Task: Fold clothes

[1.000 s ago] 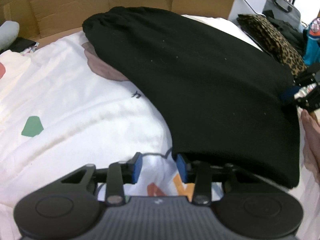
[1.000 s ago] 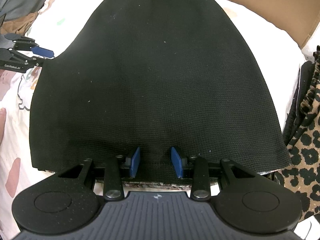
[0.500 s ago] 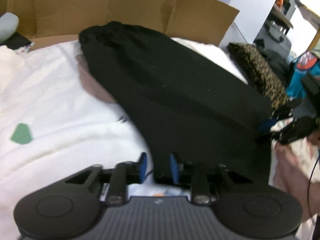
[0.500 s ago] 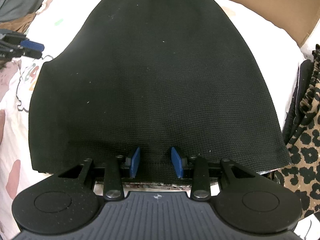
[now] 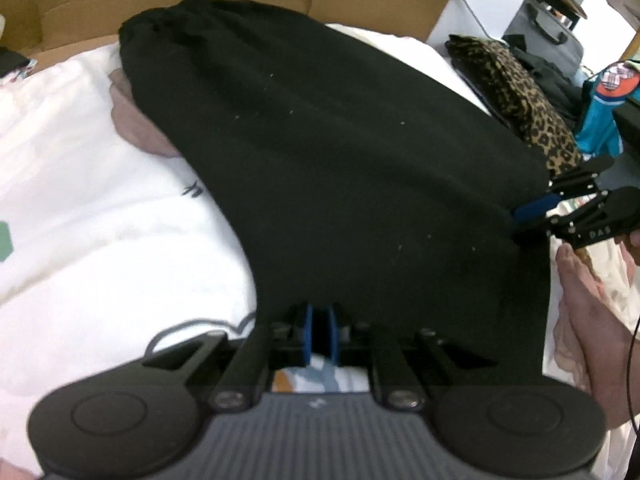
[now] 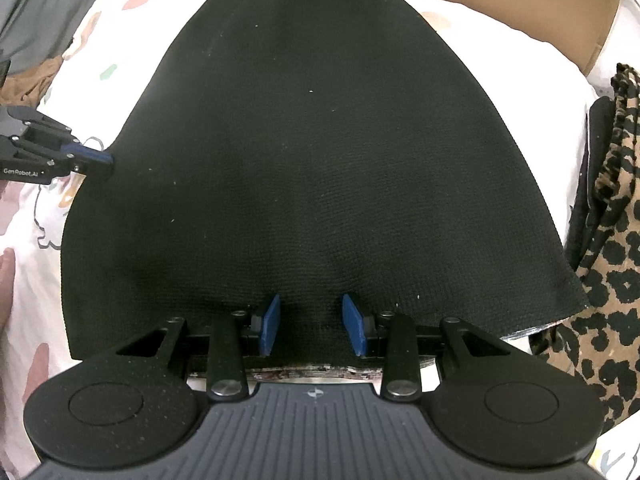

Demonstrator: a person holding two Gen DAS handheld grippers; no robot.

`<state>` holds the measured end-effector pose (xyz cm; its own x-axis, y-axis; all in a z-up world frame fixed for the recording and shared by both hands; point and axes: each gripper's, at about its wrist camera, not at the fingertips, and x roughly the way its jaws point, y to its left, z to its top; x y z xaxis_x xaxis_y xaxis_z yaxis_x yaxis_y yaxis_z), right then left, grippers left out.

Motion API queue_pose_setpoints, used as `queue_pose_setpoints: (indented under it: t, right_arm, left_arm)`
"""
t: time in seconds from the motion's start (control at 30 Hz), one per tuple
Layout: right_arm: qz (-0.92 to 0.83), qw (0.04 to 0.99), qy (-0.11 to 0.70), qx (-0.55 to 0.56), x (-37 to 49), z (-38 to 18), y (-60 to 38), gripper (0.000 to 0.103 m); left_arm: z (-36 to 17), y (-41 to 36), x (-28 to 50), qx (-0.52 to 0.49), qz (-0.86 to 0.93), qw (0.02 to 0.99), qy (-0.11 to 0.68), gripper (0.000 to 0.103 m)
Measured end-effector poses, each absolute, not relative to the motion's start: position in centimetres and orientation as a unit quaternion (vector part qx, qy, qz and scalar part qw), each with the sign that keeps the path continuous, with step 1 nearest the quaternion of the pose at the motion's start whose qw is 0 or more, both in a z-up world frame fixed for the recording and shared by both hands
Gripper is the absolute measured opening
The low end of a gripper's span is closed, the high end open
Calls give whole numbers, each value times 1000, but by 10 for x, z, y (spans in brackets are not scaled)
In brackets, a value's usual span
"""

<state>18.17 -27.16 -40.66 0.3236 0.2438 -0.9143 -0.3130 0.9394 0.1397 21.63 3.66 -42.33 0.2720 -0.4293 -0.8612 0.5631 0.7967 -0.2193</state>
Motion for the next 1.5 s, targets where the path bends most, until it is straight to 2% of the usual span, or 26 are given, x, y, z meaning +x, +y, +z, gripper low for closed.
queue_pose_setpoints:
  t: [0.1, 0.27, 0.37, 0.67, 1.0, 1.5]
  right_arm:
    - [169, 812, 558, -24, 184, -406, -273, 42]
    - [163, 813, 559, 12, 186, -405, -281, 42]
    - [158, 814, 558, 29, 186, -402, -287, 42]
    - [118, 852, 507, 53, 184, -385, -308, 42]
    - [99, 848, 519, 56, 174, -395, -334, 41]
    - [96, 850, 516, 35, 174, -399, -328, 41]
  left_arm:
    - [-418, 41, 212, 70, -305, 792, 525, 11]
    - [-409, 50, 211, 59, -288, 791, 537, 20]
    - [-404, 53, 216, 33, -275, 793, 543, 31]
    - [-411, 46, 228, -59, -263, 772, 576, 41]
    - [-434, 58, 225, -204, -248, 705, 632, 42]
    - [-479, 50, 196, -324, -246, 603, 686, 44]
